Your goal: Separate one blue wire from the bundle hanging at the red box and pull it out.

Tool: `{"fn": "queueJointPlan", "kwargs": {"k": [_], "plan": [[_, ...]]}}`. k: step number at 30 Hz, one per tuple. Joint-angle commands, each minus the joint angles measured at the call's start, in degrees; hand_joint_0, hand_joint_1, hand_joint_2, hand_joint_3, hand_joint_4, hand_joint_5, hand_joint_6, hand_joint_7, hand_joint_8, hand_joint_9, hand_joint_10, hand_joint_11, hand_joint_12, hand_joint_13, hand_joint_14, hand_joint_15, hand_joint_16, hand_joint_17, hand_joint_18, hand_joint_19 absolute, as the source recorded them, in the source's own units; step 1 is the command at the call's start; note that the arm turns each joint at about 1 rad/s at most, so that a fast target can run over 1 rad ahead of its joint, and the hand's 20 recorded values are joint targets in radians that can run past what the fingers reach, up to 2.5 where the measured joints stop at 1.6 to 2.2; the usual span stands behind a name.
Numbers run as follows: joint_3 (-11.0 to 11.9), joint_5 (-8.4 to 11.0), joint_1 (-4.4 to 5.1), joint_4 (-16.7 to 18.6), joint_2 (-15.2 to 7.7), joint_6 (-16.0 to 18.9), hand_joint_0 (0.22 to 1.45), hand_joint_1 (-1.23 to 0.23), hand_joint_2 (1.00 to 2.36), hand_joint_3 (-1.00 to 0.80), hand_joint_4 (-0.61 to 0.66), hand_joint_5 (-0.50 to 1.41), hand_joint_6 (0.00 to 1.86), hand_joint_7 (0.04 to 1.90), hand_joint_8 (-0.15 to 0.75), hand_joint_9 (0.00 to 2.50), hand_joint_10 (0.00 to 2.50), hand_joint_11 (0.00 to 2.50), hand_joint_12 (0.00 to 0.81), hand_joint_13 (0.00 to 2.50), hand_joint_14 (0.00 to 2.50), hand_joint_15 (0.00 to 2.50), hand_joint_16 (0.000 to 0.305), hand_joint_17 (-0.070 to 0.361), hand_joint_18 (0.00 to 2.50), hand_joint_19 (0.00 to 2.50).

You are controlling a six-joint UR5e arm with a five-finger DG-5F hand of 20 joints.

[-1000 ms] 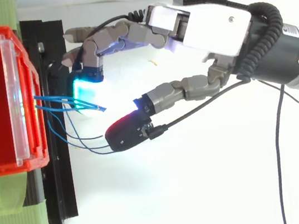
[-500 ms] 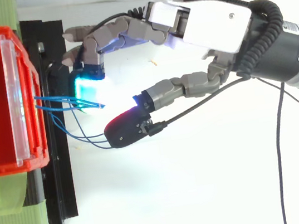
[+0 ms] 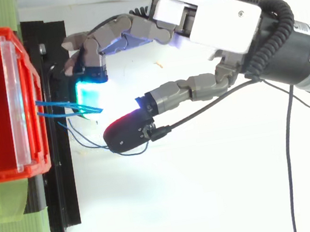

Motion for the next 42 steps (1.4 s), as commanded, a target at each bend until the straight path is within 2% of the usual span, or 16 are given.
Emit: {"fn": "queueJointPlan", "kwargs": {"k": [1,8,12,16,19,20,23,25,28,29,30,31,34,35,37,42], "plan": [[0.2,0.09,-0.01,0.0,0.0,0.0,0.62,-0.70,1.02,-0.30,0.21,-0.19,0.85,1.03,0.368,0.72,0.02,0.58,0.353,0.41,0.01,0.15,0.046,0.103,0.39,0.32],[0.2,0.26,-0.01,-0.6,0.0,0.4,0.63,-0.72,1.02,-0.28,0.17,-0.19,0.85,1.04,0.369,0.76,0.02,0.60,0.358,0.51,0.01,0.21,0.046,0.103,0.41,0.33],[0.2,0.26,0.17,-1.0,0.0,2.5,0.63,-0.72,1.02,-0.28,0.17,-0.19,0.85,1.06,0.376,0.80,0.02,0.60,0.364,0.64,0.01,0.28,0.046,0.102,0.43,0.34],[0.2,0.00,0.17,-3.5,0.0,8.1,0.64,-0.71,1.02,-0.28,0.17,-0.19,0.85,1.06,0.401,0.80,0.01,0.50,0.362,0.65,0.01,0.27,0.046,0.103,0.44,0.34],[0.2,0.00,0.17,-4.6,0.0,11.4,0.64,-0.70,1.02,-0.29,0.19,-0.19,0.85,1.05,0.428,0.78,0.01,0.36,0.361,0.66,0.01,0.27,0.046,0.103,0.45,0.34],[0.2,0.00,0.17,-4.6,0.0,11.4,0.64,-0.70,1.02,-0.30,0.19,-0.19,0.85,1.05,0.431,0.78,0.01,0.31,0.361,0.66,0.01,0.26,0.046,0.103,0.45,0.34],[0.2,-0.17,0.17,-5.8,-0.1,15.3,0.64,-0.69,1.02,-0.30,0.19,-0.19,0.85,1.05,0.451,0.77,0.01,0.22,0.364,0.66,0.01,0.25,0.046,0.104,0.46,0.33],[0.2,-1.14,0.26,-7.2,-0.1,20.2,0.64,-0.69,1.02,-0.30,0.19,-0.19,0.85,1.05,0.451,0.76,0.01,0.21,0.365,0.66,0.01,0.26,0.046,0.104,0.45,0.33],[0.2,-2.37,0.34,-8.6,-0.1,24.9,0.64,-0.69,1.02,-0.30,0.18,-0.19,0.85,1.05,0.447,0.76,0.01,0.22,0.364,0.65,0.01,0.25,0.046,0.104,0.45,0.33],[0.2,-2.37,0.34,-8.6,-0.1,24.9,0.64,-0.69,1.02,-0.31,0.18,-0.19,0.85,1.04,0.444,0.76,0.01,0.22,0.364,0.65,0.01,0.25,0.046,0.104,0.45,0.33],[0.2,-2.99,0.34,-9.8,-0.1,27.9,0.64,-0.69,1.02,-0.30,0.18,-0.19,0.85,1.04,0.446,0.76,0.01,0.22,0.365,0.65,0.01,0.25,0.046,0.104,0.45,0.33],[0.2,-2.99,0.34,-9.8,-0.1,27.9,0.64,-0.69,1.02,-0.30,0.18,-0.19,0.85,1.04,0.445,0.76,0.01,0.21,0.366,0.64,0.01,0.25,0.046,0.104,0.44,0.33],[0.1,-3.07,0.34,-10.8,-0.1,32.0,0.64,-0.69,1.02,-0.31,0.18,-0.19,0.85,1.05,0.451,0.75,0.00,0.15,0.365,0.63,0.01,0.23,0.046,0.105,0.43,0.33],[0.1,-3.07,0.34,-10.8,-0.1,32.0,0.64,-0.68,1.02,-0.32,0.18,-0.20,0.85,1.05,0.458,0.76,0.00,0.10,0.368,0.62,0.01,0.23,0.047,0.105,0.43,0.32],[0.1,-3.07,0.34,-11.5,-0.1,34.5,0.64,-0.67,1.02,-0.33,0.17,-0.20,0.85,1.04,0.469,0.76,0.00,0.01,0.365,0.62,0.01,0.21,0.047,0.106,0.43,0.31],[0.1,-3.16,0.34,-11.9,-0.1,38.7,0.65,-0.65,1.01,-0.36,0.14,-0.21,0.86,1.02,0.481,0.76,0.00,0.00,0.365,0.62,0.01,0.19,0.048,0.107,0.43,0.31]]}}
